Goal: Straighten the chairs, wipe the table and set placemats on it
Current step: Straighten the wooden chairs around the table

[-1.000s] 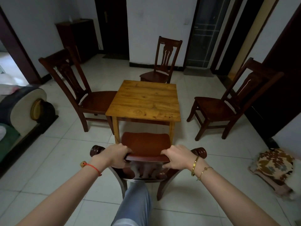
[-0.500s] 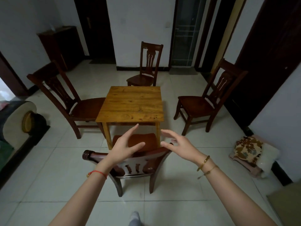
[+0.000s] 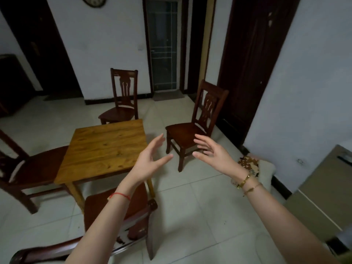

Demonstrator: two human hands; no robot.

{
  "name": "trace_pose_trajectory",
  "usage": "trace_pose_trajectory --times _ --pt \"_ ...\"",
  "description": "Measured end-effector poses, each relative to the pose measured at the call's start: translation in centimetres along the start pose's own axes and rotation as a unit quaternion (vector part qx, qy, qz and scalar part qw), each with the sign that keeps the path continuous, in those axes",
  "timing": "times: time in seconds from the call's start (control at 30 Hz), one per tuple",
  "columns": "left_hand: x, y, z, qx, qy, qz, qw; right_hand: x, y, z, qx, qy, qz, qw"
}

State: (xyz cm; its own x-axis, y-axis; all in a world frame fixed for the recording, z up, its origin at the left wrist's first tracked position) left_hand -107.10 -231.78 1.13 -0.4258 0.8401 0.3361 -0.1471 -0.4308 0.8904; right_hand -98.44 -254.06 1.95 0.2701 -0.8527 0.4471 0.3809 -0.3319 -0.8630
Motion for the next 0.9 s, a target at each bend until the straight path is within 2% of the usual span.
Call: trace_pose_trajectory --times 0.17,0.5,0.9 --pt "-5.0 0.0 6.8 -0.033 -0.027 -0.003 0.999 3.5 3.5 4.7 -0.02 0.029 -0.01 0.999" --pt "-16.9 -3.4 19.2 -0.018 -0.059 0.021 0.998 10.9 13.7 16.2 -0.038 0.029 -0.038 0.998" --pt "-31.7 -3.8 36.9 0.014 0.008 -0.003 1.0 20.9 24.4 36.7 0.003 -0.08 -0.05 0.996"
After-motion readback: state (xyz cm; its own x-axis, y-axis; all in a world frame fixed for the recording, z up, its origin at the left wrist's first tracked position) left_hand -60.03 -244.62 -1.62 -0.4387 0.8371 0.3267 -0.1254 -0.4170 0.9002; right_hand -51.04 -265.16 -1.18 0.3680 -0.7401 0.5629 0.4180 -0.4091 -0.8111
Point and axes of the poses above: each hand's wrist, its own z-axis towards the middle knuckle, its own x-axis out of the back of the hand, y = z × x, the point moved 4 cm from there along z, towards the middle knuckle, and after that the axes turned 14 degrees about y, right-handed, at the moved point
